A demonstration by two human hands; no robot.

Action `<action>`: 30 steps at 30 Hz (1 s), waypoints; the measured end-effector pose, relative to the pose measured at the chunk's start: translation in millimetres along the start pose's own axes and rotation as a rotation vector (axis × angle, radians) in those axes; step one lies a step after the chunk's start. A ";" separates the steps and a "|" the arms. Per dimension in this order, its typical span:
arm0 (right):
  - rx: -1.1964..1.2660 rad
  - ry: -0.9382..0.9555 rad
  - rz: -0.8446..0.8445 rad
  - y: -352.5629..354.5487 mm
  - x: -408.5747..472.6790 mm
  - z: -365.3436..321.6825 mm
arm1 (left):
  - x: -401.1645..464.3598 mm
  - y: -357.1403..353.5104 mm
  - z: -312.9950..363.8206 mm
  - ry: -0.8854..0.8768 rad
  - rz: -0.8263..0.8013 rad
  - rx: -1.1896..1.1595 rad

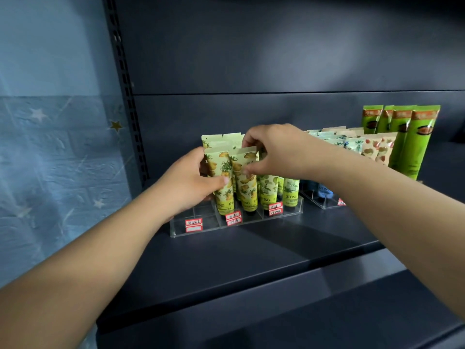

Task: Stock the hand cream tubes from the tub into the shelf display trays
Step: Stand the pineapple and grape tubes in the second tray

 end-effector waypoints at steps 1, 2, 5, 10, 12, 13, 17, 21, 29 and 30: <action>-0.027 0.010 0.004 -0.2 0.2 0.0 | 0.2 0.6 -0.3 0.002 0.001 0.005; -0.063 0.020 0.012 -0.1 0.7 0.1 | 0.5 0.8 -0.9 0.005 0.003 0.005; -0.168 0.061 0.038 2.8 3.7 0.3 | 1.3 1.5 -1.9 0.010 0.004 0.020; -0.248 0.089 0.002 9.2 9.3 0.3 | 1.8 1.9 2.2 0.001 -0.001 0.036; -0.259 0.098 -0.030 11.3 10.9 -0.3 | 2.3 2.6 3.8 0.000 0.011 0.034; -0.260 0.100 -0.050 11.6 11.8 -0.5 | 2.7 2.8 4.1 0.002 0.014 0.035; -0.205 0.071 -0.109 13.0 16.9 0.1 | 4.9 3.5 5.0 0.017 0.024 0.080; -0.123 0.019 -0.182 16.0 19.6 4.9 | 6.3 4.1 7.0 0.004 0.023 0.099; -0.101 0.019 -0.222 15.5 23.2 10.1 | 5.1 6.4 5.6 -0.009 0.012 0.062; -0.100 0.016 -0.218 15.9 23.4 10.2 | 5.4 6.6 5.4 -0.007 0.014 0.055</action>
Point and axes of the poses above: each hand's wrist, its own x-axis towards the middle knuckle, its own y-axis out of the back of the hand, z = x × y, the point moved 5 cm from there along x, towards the middle knuckle, and after that the axes turned 5 degrees about -y, right-handed, at the moved point
